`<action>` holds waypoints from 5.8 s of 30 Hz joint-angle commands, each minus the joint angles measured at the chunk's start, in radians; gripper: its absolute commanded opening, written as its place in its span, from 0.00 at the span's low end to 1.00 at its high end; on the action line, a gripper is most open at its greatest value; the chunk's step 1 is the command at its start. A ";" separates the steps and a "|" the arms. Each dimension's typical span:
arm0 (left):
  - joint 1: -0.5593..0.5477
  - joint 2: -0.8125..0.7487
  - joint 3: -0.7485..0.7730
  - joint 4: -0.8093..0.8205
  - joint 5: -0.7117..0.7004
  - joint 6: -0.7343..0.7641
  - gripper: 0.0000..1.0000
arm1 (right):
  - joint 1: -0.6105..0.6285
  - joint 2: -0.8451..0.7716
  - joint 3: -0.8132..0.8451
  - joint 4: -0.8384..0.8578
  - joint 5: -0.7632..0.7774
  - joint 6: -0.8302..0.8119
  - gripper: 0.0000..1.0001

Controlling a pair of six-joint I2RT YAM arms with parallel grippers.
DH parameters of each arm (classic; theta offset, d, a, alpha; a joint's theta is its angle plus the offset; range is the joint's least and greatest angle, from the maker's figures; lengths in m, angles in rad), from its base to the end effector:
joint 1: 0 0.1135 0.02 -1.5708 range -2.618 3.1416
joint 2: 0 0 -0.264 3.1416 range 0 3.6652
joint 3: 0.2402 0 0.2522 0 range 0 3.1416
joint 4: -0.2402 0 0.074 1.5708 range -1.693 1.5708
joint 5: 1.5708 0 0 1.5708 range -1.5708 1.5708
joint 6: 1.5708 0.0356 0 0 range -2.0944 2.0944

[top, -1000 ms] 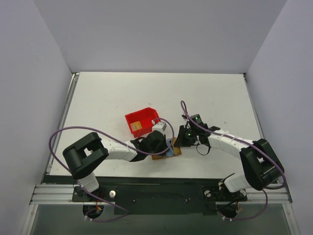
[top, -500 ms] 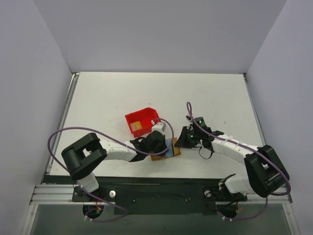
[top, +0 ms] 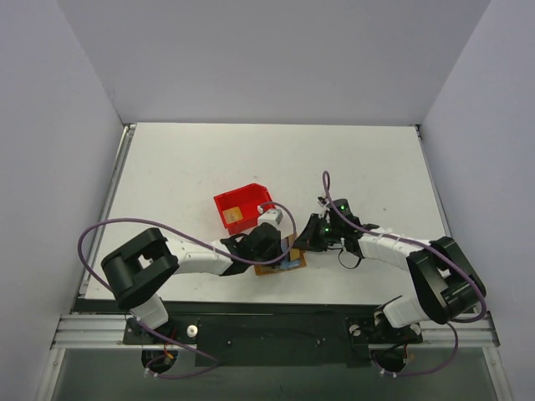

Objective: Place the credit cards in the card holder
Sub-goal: Turn over the card slot in the card holder, then insert the credit card into the card holder.

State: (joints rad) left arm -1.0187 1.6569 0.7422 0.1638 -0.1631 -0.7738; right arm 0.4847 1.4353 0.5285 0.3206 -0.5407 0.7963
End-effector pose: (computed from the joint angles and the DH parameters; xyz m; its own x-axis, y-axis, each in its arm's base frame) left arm 0.1725 -0.2690 0.1446 -0.7996 -0.0168 -0.6003 0.3063 0.8484 -0.4317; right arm 0.2300 0.1418 0.1613 -0.8990 0.2192 -0.3791 -0.1948 0.5750 0.7946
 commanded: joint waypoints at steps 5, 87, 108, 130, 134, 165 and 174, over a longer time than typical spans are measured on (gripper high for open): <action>-0.003 -0.017 -0.007 -0.107 -0.026 0.019 0.00 | 0.008 0.004 0.027 -0.064 0.021 -0.068 0.00; 0.131 -0.252 -0.274 -0.078 -0.069 -0.047 0.00 | 0.203 0.157 0.176 0.002 -0.042 -0.094 0.00; 0.085 -0.302 -0.288 -0.161 -0.105 -0.110 0.00 | 0.155 0.025 -0.010 0.034 0.097 0.162 0.00; 0.023 -0.344 -0.322 -0.221 -0.144 -0.185 0.00 | 0.209 0.074 -0.061 0.161 0.073 0.156 0.00; 0.017 -0.335 -0.319 -0.221 -0.142 -0.190 0.00 | 0.230 0.082 -0.079 0.204 0.088 0.141 0.00; 0.002 -0.330 -0.336 -0.221 -0.156 -0.208 0.00 | 0.265 0.014 -0.104 0.114 0.074 0.126 0.00; 0.002 -0.325 -0.334 -0.221 -0.156 -0.211 0.00 | 0.264 0.025 -0.097 0.117 0.039 0.132 0.00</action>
State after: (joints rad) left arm -1.0073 1.2999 0.4381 0.0338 -0.3401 -0.9878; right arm 0.7349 1.4673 0.4393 0.4957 -0.4660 0.9421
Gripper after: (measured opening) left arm 0.026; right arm 0.004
